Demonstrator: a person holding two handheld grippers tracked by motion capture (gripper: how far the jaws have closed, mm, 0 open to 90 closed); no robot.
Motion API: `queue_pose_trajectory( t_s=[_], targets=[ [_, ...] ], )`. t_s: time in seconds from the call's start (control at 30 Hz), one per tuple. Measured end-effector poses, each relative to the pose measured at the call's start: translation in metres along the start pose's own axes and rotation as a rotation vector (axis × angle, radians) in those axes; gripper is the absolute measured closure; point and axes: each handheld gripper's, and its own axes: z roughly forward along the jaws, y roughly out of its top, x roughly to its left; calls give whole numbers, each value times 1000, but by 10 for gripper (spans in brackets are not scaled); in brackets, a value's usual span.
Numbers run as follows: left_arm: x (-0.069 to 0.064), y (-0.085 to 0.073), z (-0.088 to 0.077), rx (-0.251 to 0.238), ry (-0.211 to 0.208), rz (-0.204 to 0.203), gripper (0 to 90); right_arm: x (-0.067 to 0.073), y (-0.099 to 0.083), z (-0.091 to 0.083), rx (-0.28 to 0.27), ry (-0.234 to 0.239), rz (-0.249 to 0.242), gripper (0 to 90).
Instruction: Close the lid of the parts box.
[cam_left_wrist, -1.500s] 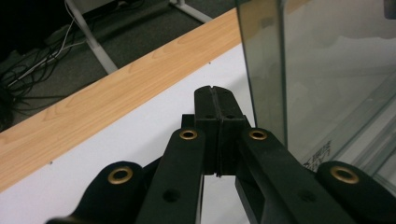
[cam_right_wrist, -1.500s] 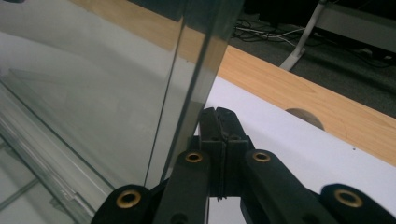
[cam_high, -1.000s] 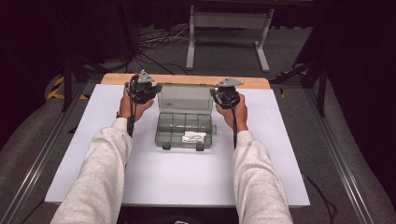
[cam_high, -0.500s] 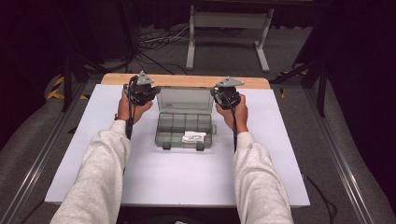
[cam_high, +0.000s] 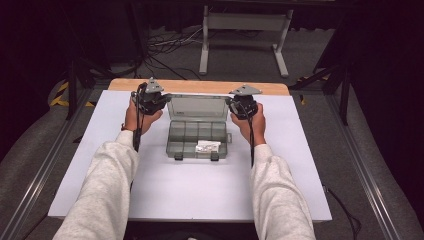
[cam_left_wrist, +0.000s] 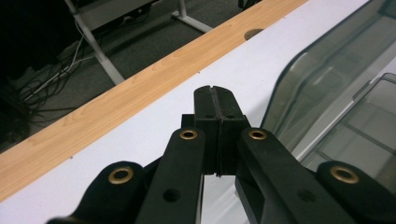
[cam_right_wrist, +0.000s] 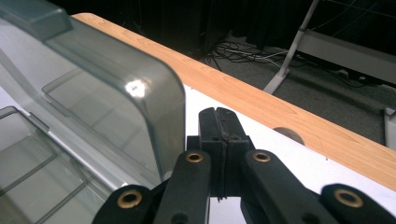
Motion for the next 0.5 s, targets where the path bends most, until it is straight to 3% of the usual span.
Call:
queue_pose_trajectory(
  t_s=[0.1,0.33,0.5],
  targets=[
    [-1,-4,-2,-11,-29,5,900,2,-2,-3,-2,-3,0,900],
    [-7,-12,-6,-39,-47,1,900,8,-9,-11,-16,4,6,900],
    [-13,-19,-9,-68,-22,-23,899,13,-13,-14,-23,-14,16,900]
  ],
)
